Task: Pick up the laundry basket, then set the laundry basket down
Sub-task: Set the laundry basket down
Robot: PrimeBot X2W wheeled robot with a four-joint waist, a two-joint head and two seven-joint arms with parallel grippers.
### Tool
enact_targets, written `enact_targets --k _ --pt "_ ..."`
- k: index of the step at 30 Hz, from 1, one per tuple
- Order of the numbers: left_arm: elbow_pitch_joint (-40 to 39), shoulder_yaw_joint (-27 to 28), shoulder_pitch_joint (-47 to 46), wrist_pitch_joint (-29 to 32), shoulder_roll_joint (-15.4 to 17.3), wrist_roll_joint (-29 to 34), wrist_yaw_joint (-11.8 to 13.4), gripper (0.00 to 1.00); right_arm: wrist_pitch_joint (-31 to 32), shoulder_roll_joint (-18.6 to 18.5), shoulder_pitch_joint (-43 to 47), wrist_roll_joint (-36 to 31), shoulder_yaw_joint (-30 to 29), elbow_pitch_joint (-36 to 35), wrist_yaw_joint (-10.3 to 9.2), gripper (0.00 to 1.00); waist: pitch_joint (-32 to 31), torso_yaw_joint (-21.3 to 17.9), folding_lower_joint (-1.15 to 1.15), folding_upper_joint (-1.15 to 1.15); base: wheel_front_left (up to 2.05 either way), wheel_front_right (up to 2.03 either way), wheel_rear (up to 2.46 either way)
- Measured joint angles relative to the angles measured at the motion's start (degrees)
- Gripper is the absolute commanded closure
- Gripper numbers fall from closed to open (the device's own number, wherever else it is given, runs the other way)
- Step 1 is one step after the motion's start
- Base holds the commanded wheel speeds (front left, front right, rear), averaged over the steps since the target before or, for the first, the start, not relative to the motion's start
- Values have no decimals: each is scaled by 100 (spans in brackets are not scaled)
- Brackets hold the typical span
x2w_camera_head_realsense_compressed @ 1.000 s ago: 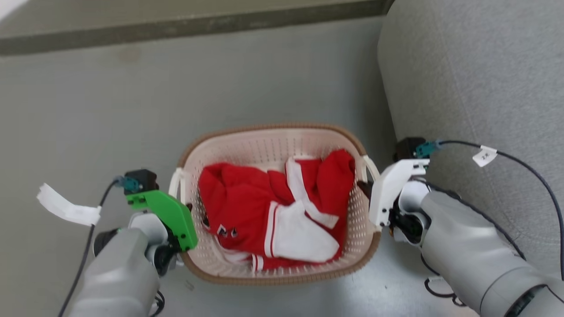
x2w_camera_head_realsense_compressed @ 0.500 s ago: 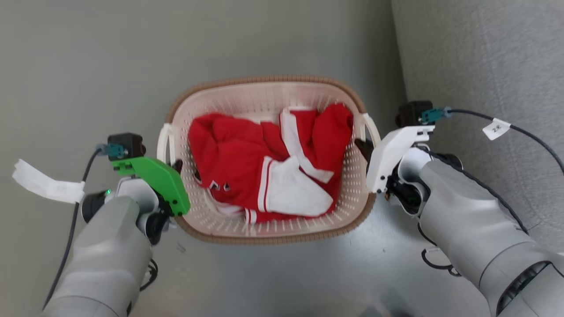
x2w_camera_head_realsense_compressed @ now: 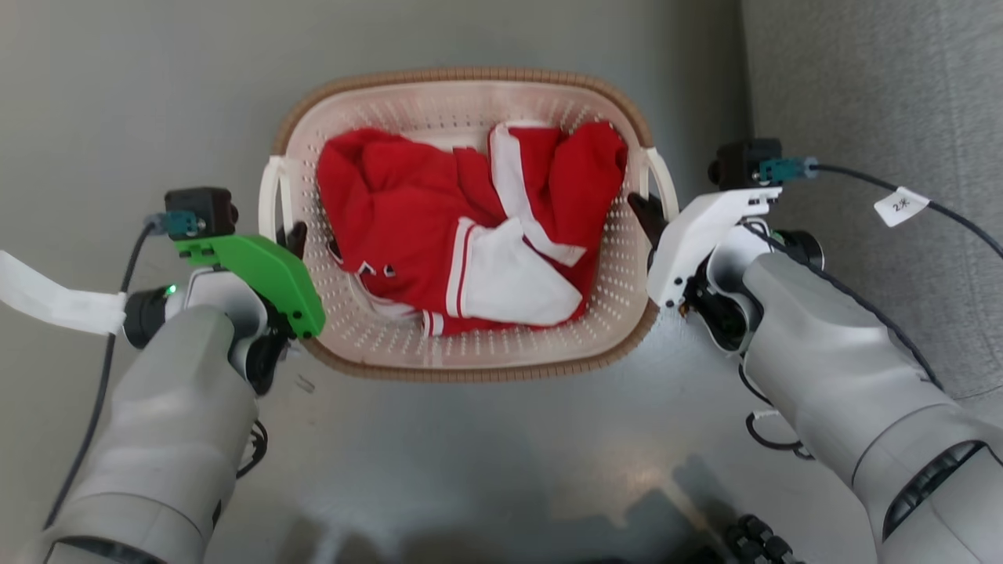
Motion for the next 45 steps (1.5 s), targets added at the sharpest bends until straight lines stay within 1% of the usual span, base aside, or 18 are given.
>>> enact_targets --k 14,23,31,43,44,45 --pt "29 118 -506 -348 11 15 5 100 -426 -15 -508 -101 18 -5 0 100 834 11 0 0 0 0 0" --pt "143 120 -666 -492 -3 86 7 100 -608 -8 -630 -107 77 20 0 100 1240 54 0 0 0 0 0" --pt "224 119 -755 -625 -15 92 7 100 -743 -3 -675 -93 107 13 0 100 1435 71 1 0 0 0 0" --pt "356 105 -770 -680 -58 101 7 100 -787 5 -675 -14 166 33 1 100 1480 57 0 0 0 0 0" --pt "367 103 -773 -680 -64 101 7 96 -801 9 -676 5 166 44 1 89 1483 55 0 0 0 0 0" --pt "376 103 -776 -680 -71 101 7 53 -801 11 -678 20 168 55 1 71 1484 53 0 0 0 0 0"
